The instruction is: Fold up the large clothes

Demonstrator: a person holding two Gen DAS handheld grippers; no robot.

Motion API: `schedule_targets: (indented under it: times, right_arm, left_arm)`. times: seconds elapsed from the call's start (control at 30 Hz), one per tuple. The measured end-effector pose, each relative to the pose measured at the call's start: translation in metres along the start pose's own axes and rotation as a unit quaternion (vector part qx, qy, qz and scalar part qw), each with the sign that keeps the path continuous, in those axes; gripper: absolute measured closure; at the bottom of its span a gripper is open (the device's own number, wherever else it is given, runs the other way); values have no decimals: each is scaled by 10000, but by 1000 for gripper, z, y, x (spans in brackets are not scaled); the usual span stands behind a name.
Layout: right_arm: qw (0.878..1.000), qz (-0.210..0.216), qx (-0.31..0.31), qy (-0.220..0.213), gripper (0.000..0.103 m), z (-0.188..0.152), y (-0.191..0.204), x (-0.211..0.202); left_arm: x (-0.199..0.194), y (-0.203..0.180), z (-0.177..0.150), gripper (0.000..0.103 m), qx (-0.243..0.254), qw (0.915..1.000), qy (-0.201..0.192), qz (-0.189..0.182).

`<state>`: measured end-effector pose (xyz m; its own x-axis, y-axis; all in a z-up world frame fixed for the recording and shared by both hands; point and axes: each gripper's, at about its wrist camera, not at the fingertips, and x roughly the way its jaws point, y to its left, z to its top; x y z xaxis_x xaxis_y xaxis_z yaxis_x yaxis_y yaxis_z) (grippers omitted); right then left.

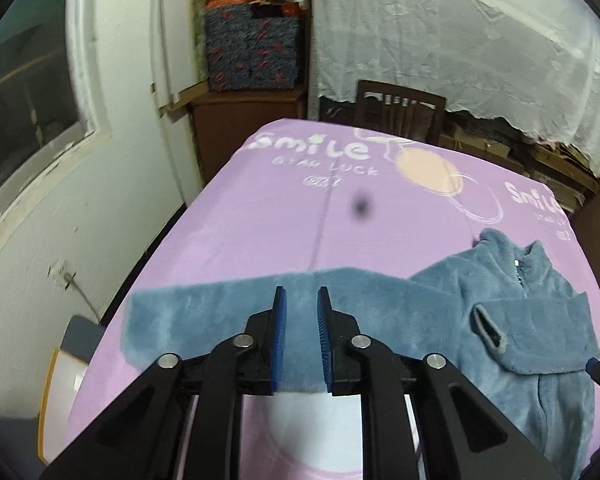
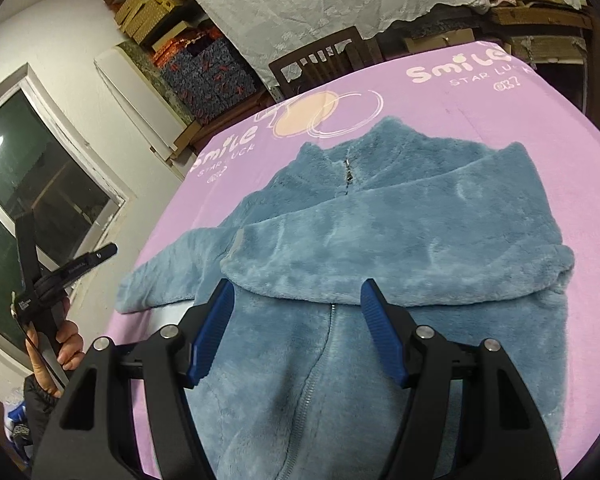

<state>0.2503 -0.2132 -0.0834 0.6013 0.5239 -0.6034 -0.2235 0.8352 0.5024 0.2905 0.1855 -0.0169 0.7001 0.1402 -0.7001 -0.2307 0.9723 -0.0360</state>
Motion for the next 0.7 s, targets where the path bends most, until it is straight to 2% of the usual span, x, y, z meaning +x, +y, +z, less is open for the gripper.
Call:
schedule_targets:
  times: [0.03, 0.07, 0.13, 0.23, 0.3, 0.47, 0.53, 0.63, 0.7]
  right_arm:
    - [10000, 58, 35, 3, 39, 0, -2, -1]
    - [9999, 98, 41, 5, 39, 0, -2, -2]
    - [9999, 131, -17, 28, 39, 0, -1, 0]
    - [9997, 200, -8, 115, 39, 0, 3, 8]
    - [9996, 230, -10, 157, 39, 0, 5, 12]
    - [9998, 186, 41, 113, 39, -1, 3, 10]
    - [9998, 167, 86, 116, 39, 0, 1, 12]
    - [9996, 170, 142, 165, 39, 0, -2, 14]
    - [9996, 160, 176, 159, 39, 0, -4, 14]
  left_arm:
    - [1, 12, -6, 49, -141, 9999, 37, 54]
    - [1, 23, -12, 44, -272, 9995, 61, 130]
    - [6, 49, -23, 45, -541, 9980, 183, 278]
    - [22, 87, -38, 49, -1071, 9924, 573, 210]
    - [28, 101, -45, 52, -1265, 9894, 693, 177]
    - [43, 112, -63, 52, -1735, 9795, 987, -262]
    - [50, 116, -66, 50, -1936, 9751, 1045, -287]
    - [56, 118, -60, 40, -2130, 9729, 876, -226]
    - [63, 123, -54, 38, -2347, 9686, 810, -119]
